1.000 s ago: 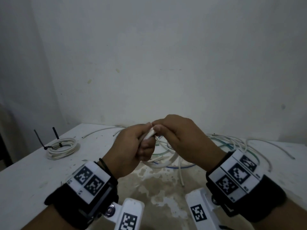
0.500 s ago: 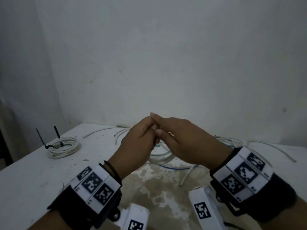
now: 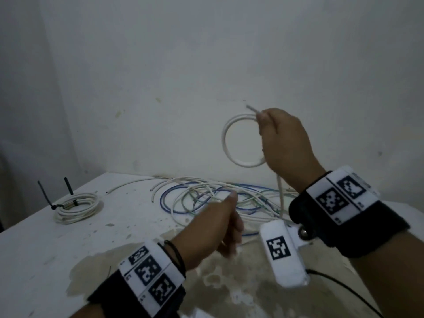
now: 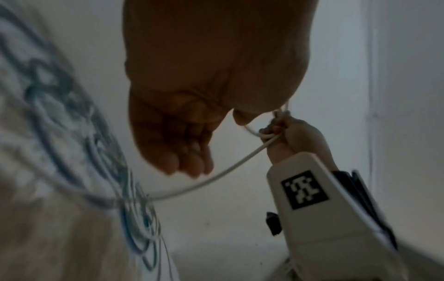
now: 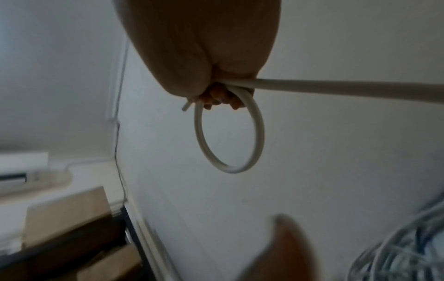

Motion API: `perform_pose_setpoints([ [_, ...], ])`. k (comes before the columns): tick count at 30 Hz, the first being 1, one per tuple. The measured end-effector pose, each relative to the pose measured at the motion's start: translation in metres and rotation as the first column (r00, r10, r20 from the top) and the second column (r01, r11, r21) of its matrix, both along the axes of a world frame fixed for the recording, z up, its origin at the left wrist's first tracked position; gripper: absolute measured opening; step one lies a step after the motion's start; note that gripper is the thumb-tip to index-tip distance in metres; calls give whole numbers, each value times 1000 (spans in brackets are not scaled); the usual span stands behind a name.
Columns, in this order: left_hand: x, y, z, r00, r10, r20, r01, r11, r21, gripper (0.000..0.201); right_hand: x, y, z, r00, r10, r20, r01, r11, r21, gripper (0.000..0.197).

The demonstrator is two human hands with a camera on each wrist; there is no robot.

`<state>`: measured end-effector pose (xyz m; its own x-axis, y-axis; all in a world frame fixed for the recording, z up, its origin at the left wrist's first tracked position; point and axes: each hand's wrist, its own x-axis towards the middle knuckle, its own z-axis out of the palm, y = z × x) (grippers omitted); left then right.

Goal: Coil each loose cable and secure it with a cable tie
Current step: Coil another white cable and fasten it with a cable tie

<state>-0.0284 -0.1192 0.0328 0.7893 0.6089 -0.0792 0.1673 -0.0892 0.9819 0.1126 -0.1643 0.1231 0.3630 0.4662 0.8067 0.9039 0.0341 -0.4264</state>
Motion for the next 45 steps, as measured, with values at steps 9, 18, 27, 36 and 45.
perform_pose_setpoints([
  [9,40,10,5,840,373,395,129,570,-811,33,-27,-16,-18,772,404,-491,-252,903,348,32],
  [18,25,50,8,665,536,521,-195,797,-571,33,8,-32,-62,424,543,-725,-271,840,471,25],
  [27,13,54,14,888,273,369,-429,780,456,21,2,-35,-81,889,242,-390,-292,953,-75,35],
  [36,13,37,26,986,40,160,-116,855,505,28,-4,-40,-76,946,214,-242,-288,899,-329,20],
  [45,17,33,15,978,-53,203,-1,966,259,47,7,-26,-88,806,317,-500,-445,881,-160,24],
])
